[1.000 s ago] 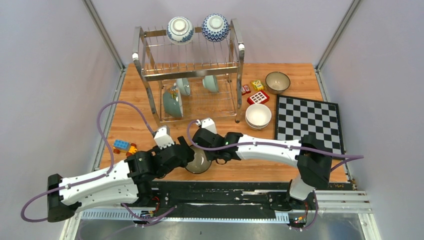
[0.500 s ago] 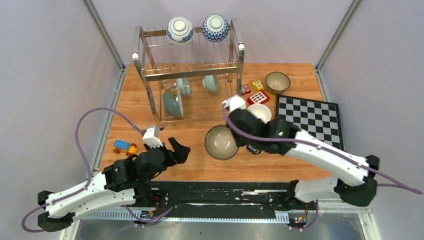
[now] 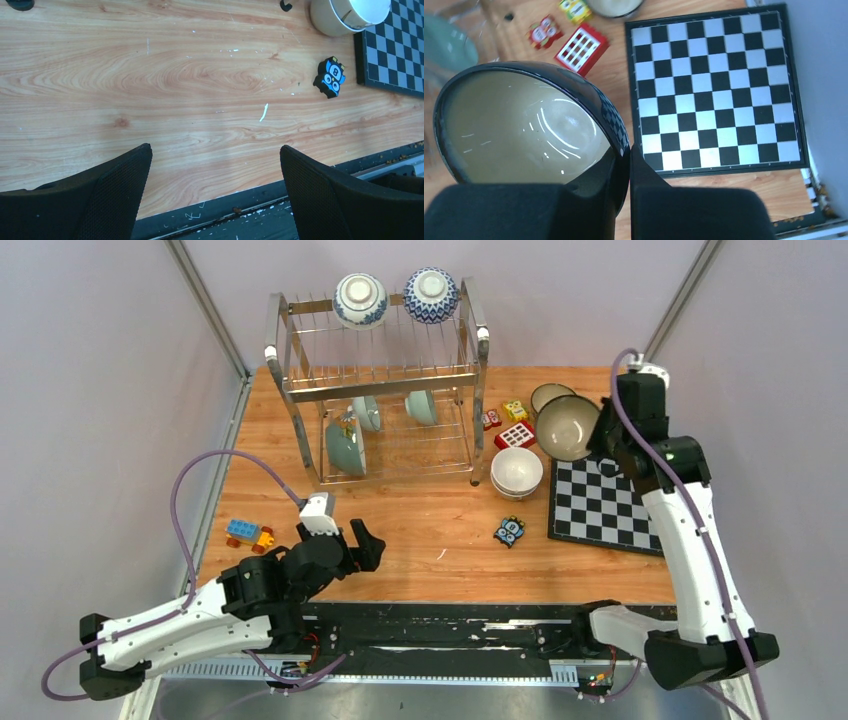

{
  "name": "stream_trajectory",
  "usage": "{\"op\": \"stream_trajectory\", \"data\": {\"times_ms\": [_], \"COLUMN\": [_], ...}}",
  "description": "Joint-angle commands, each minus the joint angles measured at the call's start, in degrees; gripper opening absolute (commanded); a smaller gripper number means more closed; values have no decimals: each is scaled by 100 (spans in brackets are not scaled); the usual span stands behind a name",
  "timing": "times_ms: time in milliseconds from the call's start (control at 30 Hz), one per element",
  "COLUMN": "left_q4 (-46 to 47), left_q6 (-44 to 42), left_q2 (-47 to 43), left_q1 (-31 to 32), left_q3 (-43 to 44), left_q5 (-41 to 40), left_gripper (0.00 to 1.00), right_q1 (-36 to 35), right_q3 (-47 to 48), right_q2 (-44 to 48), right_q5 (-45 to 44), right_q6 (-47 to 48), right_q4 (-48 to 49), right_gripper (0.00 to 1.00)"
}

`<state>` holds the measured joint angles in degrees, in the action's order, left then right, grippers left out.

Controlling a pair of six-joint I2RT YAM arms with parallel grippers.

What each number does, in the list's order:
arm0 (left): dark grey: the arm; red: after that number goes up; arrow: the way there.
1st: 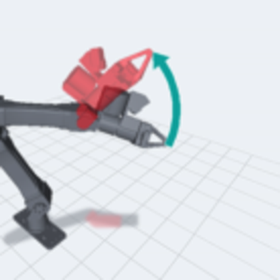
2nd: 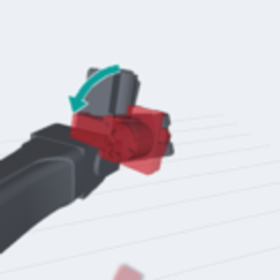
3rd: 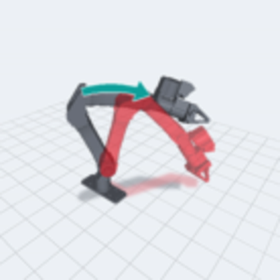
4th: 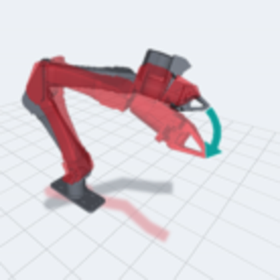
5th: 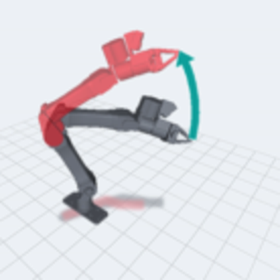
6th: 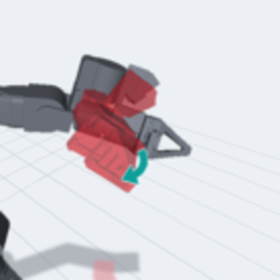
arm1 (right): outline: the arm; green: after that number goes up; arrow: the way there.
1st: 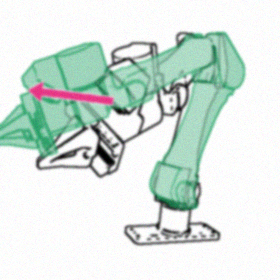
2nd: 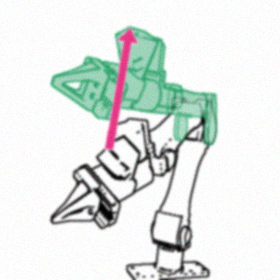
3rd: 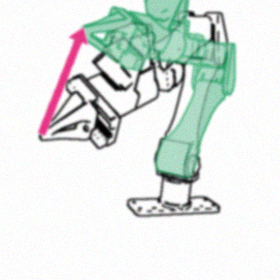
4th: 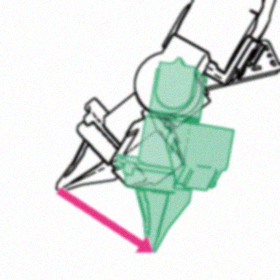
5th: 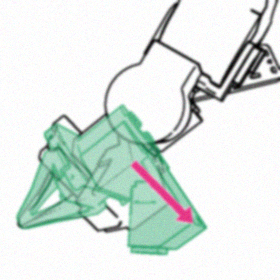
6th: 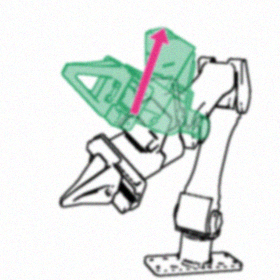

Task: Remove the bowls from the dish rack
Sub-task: Place the bowl with the bowl.

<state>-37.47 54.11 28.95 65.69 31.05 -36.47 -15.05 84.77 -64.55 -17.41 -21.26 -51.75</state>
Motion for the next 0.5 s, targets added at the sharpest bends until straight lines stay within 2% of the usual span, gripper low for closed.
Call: {"op": "stream_trajectory", "data": {"times_ms": [0, 167, 467], "left_q4": [110, 325, 324], "left_q6": [-146, -188, -204], "left_q2": [-9, -123, -74], "left_q1": [-18, -19, -17], "left_q3": [-5, -207, -278], "left_q5": [45, 124, -1], "left_gripper": [100, 100, 100], "right_q1": [1092, 1935, 2097], "right_q3": [-108, -106, 960], "right_q2": [-82, -666, -2564], "right_q5": [491, 528, 716], "right_q6": [-740, -1228, -1251], "right_q4": [919, 1435, 1925], "right_gripper": [3, 3, 3]}}
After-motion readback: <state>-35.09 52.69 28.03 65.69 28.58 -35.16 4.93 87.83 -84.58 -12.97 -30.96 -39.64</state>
